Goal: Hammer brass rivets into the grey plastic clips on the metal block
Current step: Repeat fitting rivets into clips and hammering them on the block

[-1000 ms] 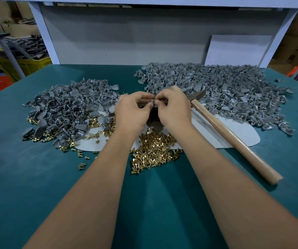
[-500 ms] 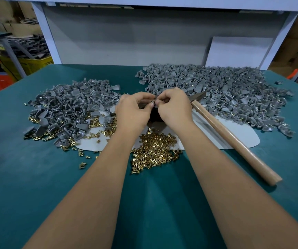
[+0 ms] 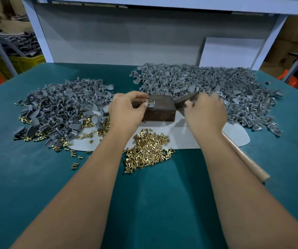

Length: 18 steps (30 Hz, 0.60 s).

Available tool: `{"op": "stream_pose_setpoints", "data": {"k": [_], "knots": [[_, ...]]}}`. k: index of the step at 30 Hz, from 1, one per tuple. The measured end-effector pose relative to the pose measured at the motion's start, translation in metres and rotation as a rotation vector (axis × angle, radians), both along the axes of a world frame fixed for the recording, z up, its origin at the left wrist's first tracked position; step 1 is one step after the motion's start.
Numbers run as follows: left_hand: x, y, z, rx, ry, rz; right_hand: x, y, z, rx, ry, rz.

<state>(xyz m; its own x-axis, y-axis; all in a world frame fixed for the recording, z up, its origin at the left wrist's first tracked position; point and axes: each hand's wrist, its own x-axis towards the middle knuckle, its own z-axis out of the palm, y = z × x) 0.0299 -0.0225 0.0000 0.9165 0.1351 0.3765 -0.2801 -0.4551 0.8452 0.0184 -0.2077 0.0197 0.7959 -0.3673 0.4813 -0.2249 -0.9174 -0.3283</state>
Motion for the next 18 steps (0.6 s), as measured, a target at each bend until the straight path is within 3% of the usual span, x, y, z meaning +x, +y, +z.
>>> {"op": "stream_pose_setpoints", "data": {"k": [3, 6, 13, 16, 18], "knots": [[-0.001, -0.001, 0.001, 0.059, -0.026, 0.056, -0.009, -0.007, -0.007, -0.071, 0.196, -0.053], [-0.004, -0.003, 0.001, 0.122, -0.007, 0.133, -0.011, -0.007, -0.009, -0.073, 0.266, -0.025], [-0.002, -0.007, -0.001, 0.208, -0.049, 0.168, -0.014, 0.0, 0.014, 0.013, 0.075, 0.034], [-0.001, -0.007, -0.002, 0.257, -0.041, 0.197, -0.023, 0.006, 0.028, 0.133, -0.024, 0.271], [-0.001, -0.008, -0.003, 0.268, -0.031, 0.217, -0.031, 0.011, 0.035, 0.233, 0.041, 0.401]]}}
